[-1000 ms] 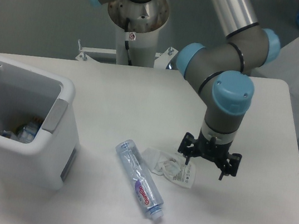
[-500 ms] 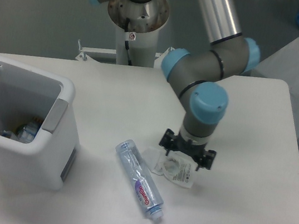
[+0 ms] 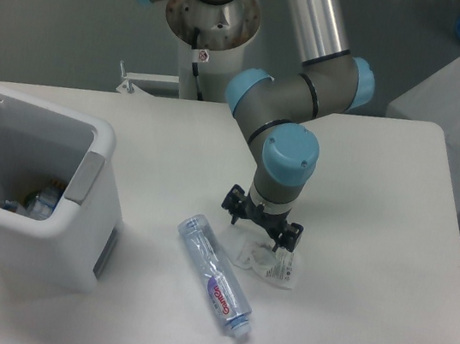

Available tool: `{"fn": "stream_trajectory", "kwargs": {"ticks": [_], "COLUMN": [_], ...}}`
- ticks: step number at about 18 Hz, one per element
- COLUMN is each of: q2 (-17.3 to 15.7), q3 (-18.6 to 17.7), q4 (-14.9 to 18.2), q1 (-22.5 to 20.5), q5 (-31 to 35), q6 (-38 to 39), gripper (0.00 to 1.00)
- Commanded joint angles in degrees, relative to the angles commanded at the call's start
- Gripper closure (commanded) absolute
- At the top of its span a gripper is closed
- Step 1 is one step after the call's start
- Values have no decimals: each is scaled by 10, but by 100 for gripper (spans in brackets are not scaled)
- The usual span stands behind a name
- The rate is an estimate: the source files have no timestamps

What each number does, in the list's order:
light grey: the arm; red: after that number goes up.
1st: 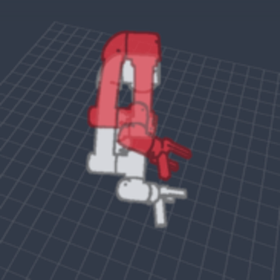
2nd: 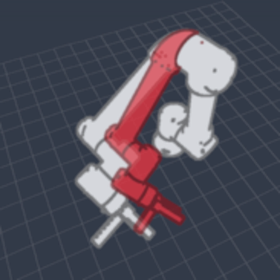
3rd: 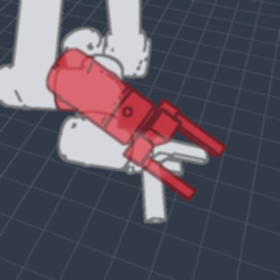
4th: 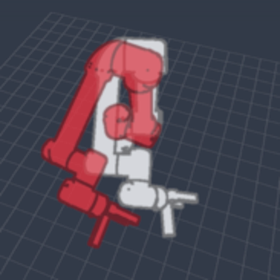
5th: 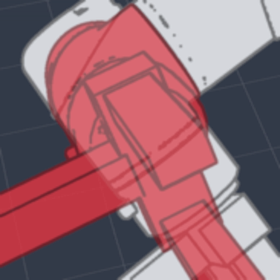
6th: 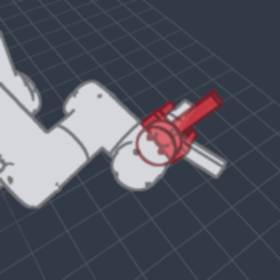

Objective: Place the trash in the trash can
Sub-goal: 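Close the gripper on the plastic wrapper and lift it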

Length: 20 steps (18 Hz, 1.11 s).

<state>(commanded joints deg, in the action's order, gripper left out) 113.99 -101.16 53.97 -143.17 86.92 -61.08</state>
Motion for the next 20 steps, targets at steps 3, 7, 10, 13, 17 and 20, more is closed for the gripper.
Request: {"fn": "stream_trajectory", "kwargs": {"ticks": [3, 7, 10, 13, 17, 20], "q2": [2, 16, 22, 22, 22, 18], "q3": [1, -2, -2, -2, -1, 0], "q4": [-2, -48, -52, -51, -50, -48], "q1": [2, 11, 11, 11, 11, 11], "q5": [14, 27, 41, 44, 45, 41], "q6": [-21, -20, -16, -18, -17, -17], "gripper": [10, 19, 48, 88, 100, 100]}}
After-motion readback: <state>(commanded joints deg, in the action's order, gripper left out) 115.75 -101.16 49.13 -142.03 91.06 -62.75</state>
